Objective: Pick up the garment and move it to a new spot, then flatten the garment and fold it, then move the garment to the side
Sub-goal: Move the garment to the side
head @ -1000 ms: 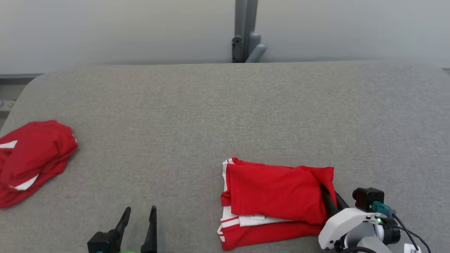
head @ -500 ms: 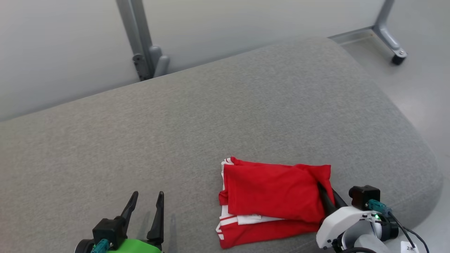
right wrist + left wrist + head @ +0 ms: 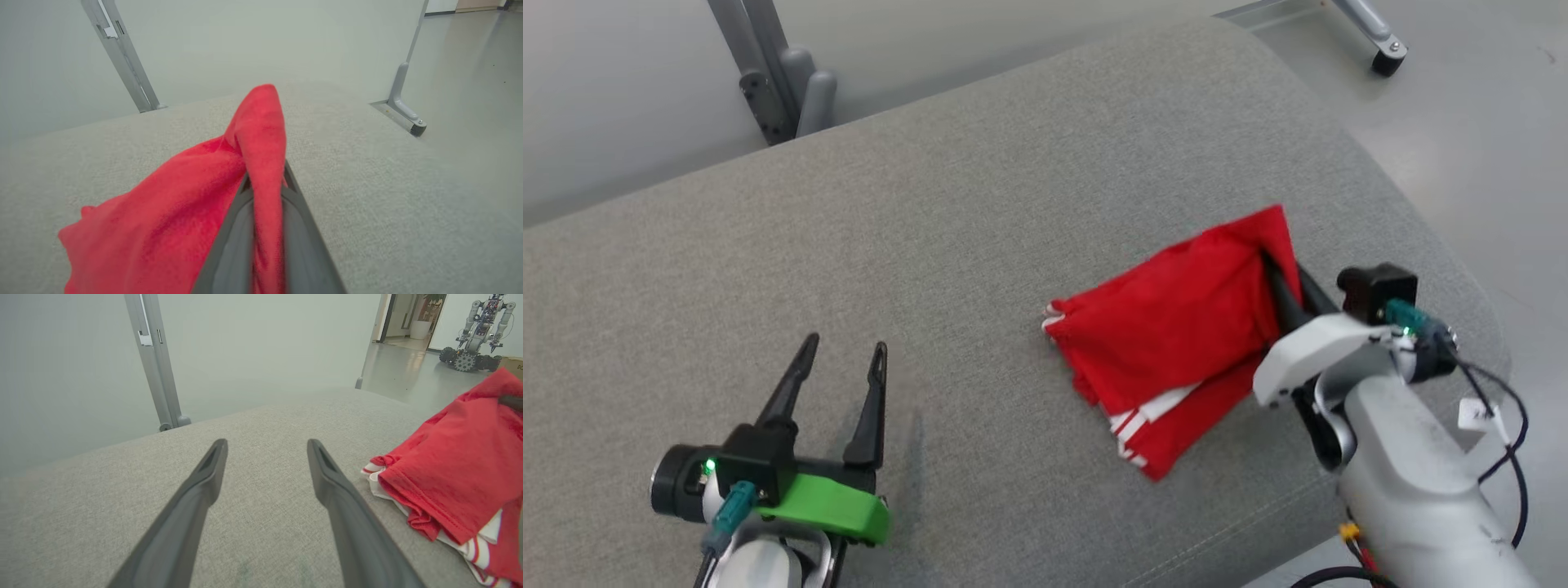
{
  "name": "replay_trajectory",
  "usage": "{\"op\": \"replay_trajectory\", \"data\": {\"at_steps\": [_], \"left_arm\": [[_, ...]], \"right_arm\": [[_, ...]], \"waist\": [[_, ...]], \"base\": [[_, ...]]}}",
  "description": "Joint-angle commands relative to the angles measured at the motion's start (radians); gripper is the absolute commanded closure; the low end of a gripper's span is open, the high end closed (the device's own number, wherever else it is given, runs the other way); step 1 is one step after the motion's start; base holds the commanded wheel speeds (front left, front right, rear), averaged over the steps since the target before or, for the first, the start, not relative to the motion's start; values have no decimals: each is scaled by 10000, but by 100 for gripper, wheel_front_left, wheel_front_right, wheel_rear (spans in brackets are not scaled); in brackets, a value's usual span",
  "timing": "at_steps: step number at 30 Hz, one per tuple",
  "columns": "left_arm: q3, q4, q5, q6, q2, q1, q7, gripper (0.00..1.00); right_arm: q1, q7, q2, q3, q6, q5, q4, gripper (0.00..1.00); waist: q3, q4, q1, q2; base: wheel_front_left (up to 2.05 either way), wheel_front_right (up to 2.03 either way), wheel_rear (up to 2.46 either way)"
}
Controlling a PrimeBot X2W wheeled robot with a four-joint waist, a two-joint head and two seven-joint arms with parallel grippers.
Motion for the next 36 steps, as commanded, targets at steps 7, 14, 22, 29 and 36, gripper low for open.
{"op": "replay_trajectory", "data": {"at_steps": [7, 14, 22, 29, 36], "left_arm": [[120, -1227, 373, -40, 562, -1134, 1, 0], [147, -1757, 551, -41, 602, -1475, 1, 0], [257, -2010, 617, -42, 671, -1543, 1, 0], [307, -1993, 635, -42, 604, -1585, 1, 0], [395, -1539, 499, -43, 312, -1197, 2, 0]], "right_arm": [[-3061, -3, -755, -1735, -15, -1498, 865, 100], [-4133, -3, -1847, -4090, -15, -3256, 1816, 100], [-4437, -5, -2737, -6809, -15, -5914, 2064, 100], [-4356, 123, -2938, -8724, -16, -7779, 2068, 0], [-4257, -10, -2429, -8087, -16, -7740, 987, 0]], "waist": [[3821, 2704, 0, -1], [4456, 3257, 0, -1], [4543, 3466, 0, -1], [4314, 3511, 0, -1], [3020, 3574, 0, -1]], "base": [[0, 0, 0], [0, 0, 0], [0, 0, 0], [0, 0, 0], [0, 0, 0]]}}
